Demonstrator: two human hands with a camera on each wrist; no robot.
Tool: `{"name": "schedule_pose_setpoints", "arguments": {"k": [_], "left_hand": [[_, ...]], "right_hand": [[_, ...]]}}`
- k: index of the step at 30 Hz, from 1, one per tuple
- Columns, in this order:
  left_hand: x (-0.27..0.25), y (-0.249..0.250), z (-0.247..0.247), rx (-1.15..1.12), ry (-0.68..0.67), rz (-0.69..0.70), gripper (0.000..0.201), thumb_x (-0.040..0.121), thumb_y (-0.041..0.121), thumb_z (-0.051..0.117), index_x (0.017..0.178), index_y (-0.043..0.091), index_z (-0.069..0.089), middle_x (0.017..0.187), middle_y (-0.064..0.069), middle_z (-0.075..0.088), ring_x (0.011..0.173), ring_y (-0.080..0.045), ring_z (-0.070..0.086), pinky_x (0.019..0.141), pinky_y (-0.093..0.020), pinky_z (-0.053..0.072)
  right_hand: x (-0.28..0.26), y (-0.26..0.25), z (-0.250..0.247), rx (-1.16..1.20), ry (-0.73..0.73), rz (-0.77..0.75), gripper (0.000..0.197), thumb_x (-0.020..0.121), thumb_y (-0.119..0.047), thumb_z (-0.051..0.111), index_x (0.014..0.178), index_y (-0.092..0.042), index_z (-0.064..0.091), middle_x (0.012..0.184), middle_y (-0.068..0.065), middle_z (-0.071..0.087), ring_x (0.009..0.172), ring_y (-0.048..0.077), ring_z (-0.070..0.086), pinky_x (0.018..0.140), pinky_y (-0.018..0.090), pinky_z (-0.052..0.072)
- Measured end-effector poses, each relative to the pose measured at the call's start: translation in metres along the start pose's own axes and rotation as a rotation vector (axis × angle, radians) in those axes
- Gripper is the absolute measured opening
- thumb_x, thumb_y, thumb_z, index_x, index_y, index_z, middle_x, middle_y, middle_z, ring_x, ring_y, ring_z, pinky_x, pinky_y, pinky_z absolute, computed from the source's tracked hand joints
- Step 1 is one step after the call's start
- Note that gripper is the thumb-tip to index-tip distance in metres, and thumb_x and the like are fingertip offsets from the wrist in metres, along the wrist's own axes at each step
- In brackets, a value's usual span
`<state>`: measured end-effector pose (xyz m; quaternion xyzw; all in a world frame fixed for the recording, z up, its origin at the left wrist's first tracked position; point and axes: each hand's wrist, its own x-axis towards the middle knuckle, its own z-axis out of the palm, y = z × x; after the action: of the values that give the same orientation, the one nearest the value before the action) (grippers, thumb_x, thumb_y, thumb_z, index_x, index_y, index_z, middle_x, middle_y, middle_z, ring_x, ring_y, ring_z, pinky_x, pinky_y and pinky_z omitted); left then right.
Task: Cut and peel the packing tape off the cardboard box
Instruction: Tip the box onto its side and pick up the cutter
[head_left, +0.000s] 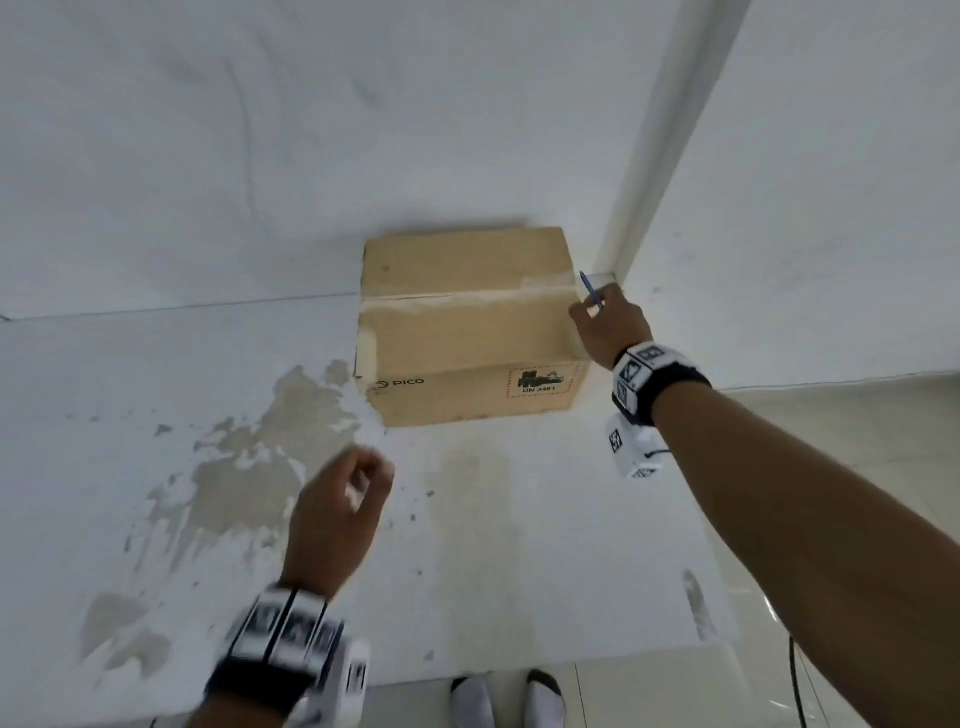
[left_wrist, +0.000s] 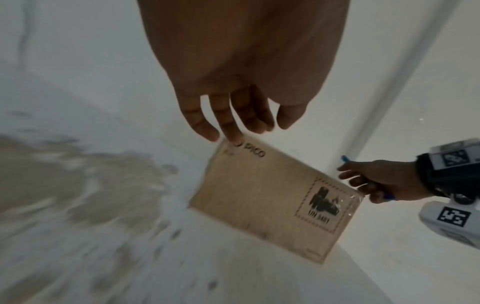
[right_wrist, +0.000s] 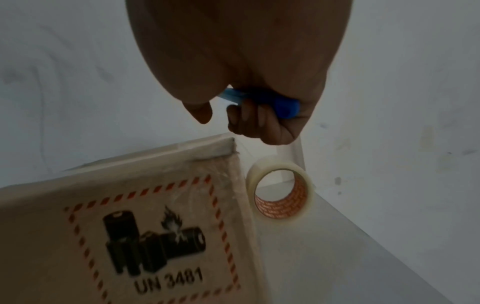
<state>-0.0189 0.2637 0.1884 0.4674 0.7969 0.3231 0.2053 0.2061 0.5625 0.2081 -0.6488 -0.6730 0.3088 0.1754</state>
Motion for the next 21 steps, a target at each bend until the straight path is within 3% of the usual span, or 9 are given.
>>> {"name": "schedule_pose_setpoints", "arguments": {"k": [1, 3, 6, 9, 11, 14, 21], "left_hand": [[0.029, 0.012, 0.003, 0.031, 0.027, 0.056, 0.022, 0.094, 0.046, 0.056, 0.099, 0.027, 0.065, 0.092, 0.006, 0.070, 0.084, -0.019, 0.066, 0.074, -0.033, 0.055], [0.075, 0.032, 0.016, 0.115, 0.070, 0.126, 0.048, 0.088, 0.047, 0.051, 0.118, 0.013, 0.065, 0.118, -0.008, 0.068, 0.106, -0.033, 0.064, 0.087, -0.044, 0.054], [0.119, 0.050, 0.041, 0.266, 0.076, 0.183, 0.066, 0.087, 0.053, 0.053, 0.138, 0.012, 0.057, 0.145, -0.013, 0.057, 0.132, -0.038, 0.055, 0.103, -0.051, 0.045], [0.140, 0.051, 0.064, 0.412, -0.021, 0.117, 0.074, 0.098, 0.060, 0.049, 0.157, 0.017, 0.040, 0.168, -0.012, 0.034, 0.155, -0.037, 0.031, 0.123, -0.056, 0.024], [0.142, 0.044, 0.075, 0.474, -0.050, 0.084, 0.076, 0.101, 0.065, 0.038, 0.162, 0.019, 0.034, 0.174, -0.009, 0.024, 0.160, -0.036, 0.020, 0.128, -0.055, 0.013], [0.140, 0.037, 0.079, 0.461, -0.006, 0.121, 0.083, 0.096, 0.070, 0.023, 0.160, 0.019, 0.038, 0.173, -0.010, 0.029, 0.159, -0.038, 0.024, 0.127, -0.056, 0.013], [0.143, 0.033, 0.073, 0.476, -0.015, 0.148, 0.078, 0.096, 0.069, 0.027, 0.154, 0.021, 0.047, 0.168, -0.009, 0.038, 0.156, -0.037, 0.031, 0.126, -0.055, 0.020]], "right_hand": [[0.009, -0.004, 0.004, -0.021, -0.006, -0.003, 0.037, 0.098, -0.041, 0.052, 0.122, -0.012, 0.051, 0.113, 0.014, 0.068, 0.085, 0.028, 0.058, 0.074, 0.030, 0.041], [0.023, -0.011, 0.010, -0.053, -0.007, -0.013, 0.045, 0.099, -0.045, 0.051, 0.130, -0.012, 0.047, 0.122, 0.014, 0.065, 0.097, 0.030, 0.063, 0.077, 0.030, 0.040], [0.040, -0.017, 0.016, -0.109, 0.003, -0.021, 0.055, 0.097, -0.048, 0.052, 0.138, -0.012, 0.042, 0.132, 0.013, 0.059, 0.115, 0.033, 0.061, 0.084, 0.033, 0.042], [0.054, -0.017, 0.021, -0.155, -0.015, -0.041, 0.063, 0.096, -0.051, 0.052, 0.145, -0.014, 0.037, 0.137, 0.013, 0.055, 0.120, 0.035, 0.058, 0.093, 0.040, 0.045], [0.061, -0.016, 0.022, -0.170, -0.032, -0.063, 0.067, 0.097, -0.052, 0.052, 0.150, -0.017, 0.031, 0.138, 0.015, 0.055, 0.122, 0.036, 0.057, 0.094, 0.039, 0.045], [0.066, -0.013, 0.021, -0.176, -0.074, -0.076, 0.070, 0.097, -0.054, 0.052, 0.154, -0.023, 0.026, 0.139, 0.016, 0.055, 0.125, 0.036, 0.054, 0.098, 0.039, 0.043], [0.052, -0.012, 0.021, -0.095, -0.059, -0.060, 0.067, 0.095, -0.052, 0.056, 0.149, -0.018, 0.033, 0.133, 0.015, 0.059, 0.119, 0.036, 0.058, 0.095, 0.041, 0.045]]}}
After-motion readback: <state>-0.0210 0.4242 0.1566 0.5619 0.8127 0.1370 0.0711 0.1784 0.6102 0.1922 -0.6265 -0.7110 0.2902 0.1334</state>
